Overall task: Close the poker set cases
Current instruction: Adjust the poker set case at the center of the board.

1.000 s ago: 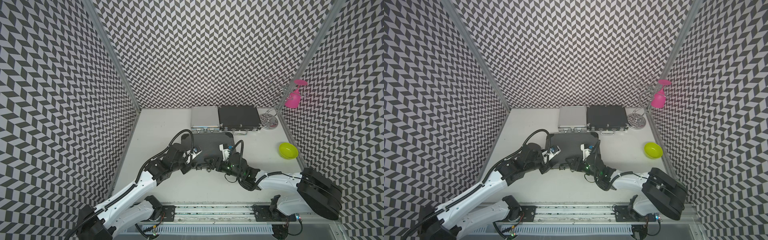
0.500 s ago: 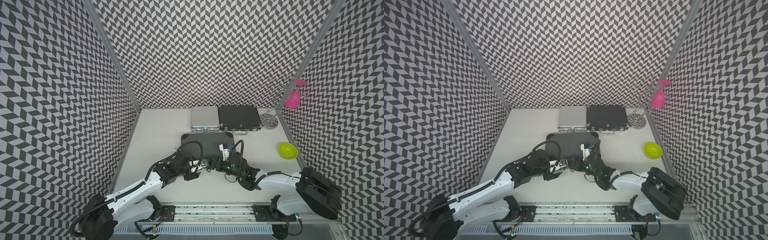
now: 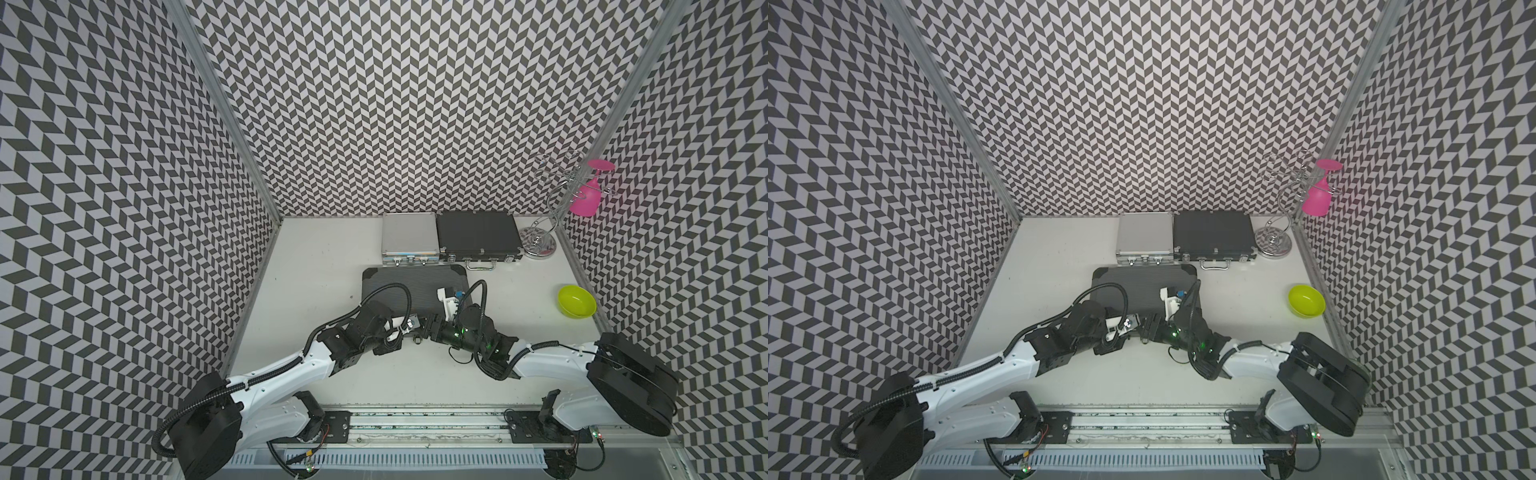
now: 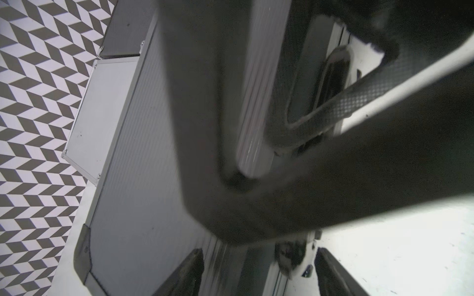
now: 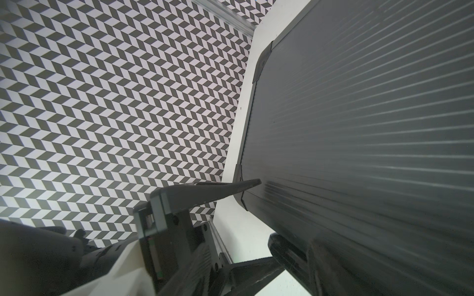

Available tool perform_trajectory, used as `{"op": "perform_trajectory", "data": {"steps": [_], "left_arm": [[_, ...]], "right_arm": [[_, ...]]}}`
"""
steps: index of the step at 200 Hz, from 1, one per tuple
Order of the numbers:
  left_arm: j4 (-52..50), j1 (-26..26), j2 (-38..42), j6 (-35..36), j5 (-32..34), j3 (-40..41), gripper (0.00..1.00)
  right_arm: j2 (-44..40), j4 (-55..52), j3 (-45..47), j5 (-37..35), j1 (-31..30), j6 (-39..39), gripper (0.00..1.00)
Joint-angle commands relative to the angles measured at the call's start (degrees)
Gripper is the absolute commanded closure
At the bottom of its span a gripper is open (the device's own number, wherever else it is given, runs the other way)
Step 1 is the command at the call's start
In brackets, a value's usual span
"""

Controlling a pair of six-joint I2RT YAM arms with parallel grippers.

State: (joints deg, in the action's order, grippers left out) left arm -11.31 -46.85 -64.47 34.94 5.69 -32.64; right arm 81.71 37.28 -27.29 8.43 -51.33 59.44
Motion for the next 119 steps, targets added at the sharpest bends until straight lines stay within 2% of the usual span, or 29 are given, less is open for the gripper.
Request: {"op": "perform_trajectory", "data": {"steps": [1,23,73,119], "left_arm": [[3.3,-0.3,-1.6,1.0,3.3,0.4,0.31],[2.2,-0.3,-3.6,0.3,4.0,-0.5,0.4],[1.7,-0.3,-4.2,-0.6,2.2,-0.5,0.5],[1.5,-0.3,-5.3,-1.3,2.3,-1.0,0.51]], "right_arm": [[2.3,-10.2,2.9,-2.5,1.2,0.5,0.38],[1.8,-10.4,3.3,-2.4,1.4,0.7,0.38],[-1.1,-14.4,3.3,-2.2,1.8,0.0,0.38],[-8.1,-25.7,4.3,0.9,1.6,-3.1,0.39]]}}
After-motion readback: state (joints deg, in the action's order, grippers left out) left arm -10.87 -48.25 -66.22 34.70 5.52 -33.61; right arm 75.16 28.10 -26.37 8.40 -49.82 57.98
